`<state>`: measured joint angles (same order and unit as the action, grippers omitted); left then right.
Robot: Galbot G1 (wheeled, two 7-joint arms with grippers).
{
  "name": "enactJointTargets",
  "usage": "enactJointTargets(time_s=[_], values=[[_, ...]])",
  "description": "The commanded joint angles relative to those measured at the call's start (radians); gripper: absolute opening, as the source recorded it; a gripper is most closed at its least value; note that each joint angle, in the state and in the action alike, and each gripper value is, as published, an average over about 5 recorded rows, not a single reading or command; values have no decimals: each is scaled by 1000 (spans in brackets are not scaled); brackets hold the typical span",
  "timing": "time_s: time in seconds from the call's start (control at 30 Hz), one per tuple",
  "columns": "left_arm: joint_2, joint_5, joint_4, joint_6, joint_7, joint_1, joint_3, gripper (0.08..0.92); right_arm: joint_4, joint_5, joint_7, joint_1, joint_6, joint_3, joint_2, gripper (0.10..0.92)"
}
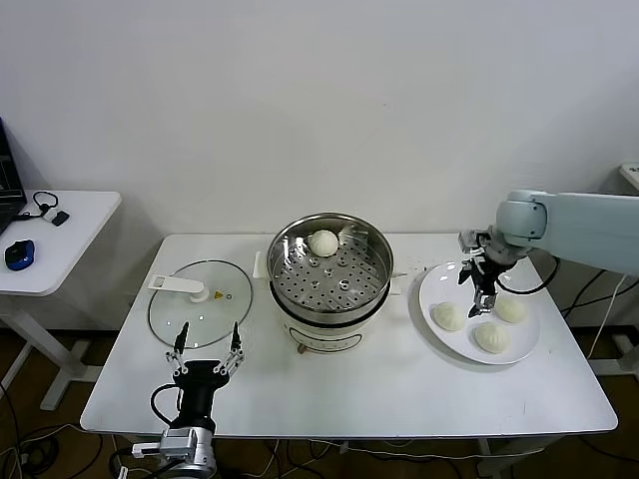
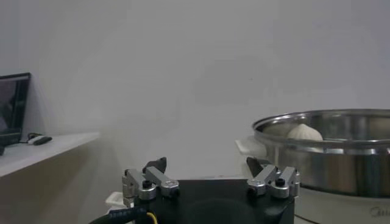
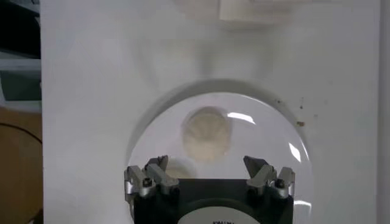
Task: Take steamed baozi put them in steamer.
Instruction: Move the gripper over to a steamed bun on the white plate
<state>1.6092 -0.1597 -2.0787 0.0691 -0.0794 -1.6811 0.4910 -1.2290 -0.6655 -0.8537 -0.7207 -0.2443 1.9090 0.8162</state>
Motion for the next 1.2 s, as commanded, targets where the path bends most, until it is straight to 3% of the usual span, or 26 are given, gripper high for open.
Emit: enactJointTargets(time_s=[0.03,1.2], values=[[43,-3,-3,-1,0,-2,5,823,152,65,0,240,-12,-196,10,823],[41,-10,-5,0,1,-4,6,823,247,130,-37,333,29,-306,56,823]])
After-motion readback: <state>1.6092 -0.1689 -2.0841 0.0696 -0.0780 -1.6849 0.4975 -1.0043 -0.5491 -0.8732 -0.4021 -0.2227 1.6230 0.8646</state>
